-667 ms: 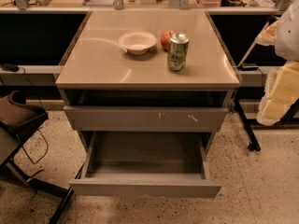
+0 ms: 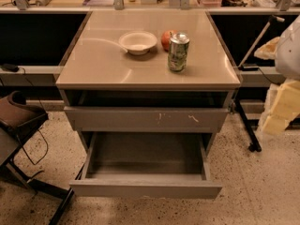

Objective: Close middle drawer

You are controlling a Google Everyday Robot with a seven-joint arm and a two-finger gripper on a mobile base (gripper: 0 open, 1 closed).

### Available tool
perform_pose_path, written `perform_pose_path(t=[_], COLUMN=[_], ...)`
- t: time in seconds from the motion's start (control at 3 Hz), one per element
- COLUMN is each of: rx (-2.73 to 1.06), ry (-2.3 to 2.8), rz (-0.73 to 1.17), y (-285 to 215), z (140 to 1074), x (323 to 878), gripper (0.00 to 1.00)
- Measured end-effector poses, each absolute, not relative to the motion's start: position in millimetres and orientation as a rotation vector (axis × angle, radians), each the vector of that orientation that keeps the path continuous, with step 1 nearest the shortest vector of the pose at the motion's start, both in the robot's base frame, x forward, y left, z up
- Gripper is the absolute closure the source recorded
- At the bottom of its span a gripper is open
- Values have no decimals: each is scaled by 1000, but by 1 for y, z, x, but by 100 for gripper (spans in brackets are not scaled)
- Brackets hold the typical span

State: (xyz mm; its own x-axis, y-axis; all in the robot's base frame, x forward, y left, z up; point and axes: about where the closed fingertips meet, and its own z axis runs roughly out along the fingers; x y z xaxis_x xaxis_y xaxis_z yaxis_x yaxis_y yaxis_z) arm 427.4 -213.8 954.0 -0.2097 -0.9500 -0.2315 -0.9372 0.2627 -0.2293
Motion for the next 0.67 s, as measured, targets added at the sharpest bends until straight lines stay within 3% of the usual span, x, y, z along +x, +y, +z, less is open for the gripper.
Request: perform_pose_path(t=[0.67], rx=[-1660], ry=[2185], rz=[95], y=[-192], z=[840], x=[386], gripper=[0])
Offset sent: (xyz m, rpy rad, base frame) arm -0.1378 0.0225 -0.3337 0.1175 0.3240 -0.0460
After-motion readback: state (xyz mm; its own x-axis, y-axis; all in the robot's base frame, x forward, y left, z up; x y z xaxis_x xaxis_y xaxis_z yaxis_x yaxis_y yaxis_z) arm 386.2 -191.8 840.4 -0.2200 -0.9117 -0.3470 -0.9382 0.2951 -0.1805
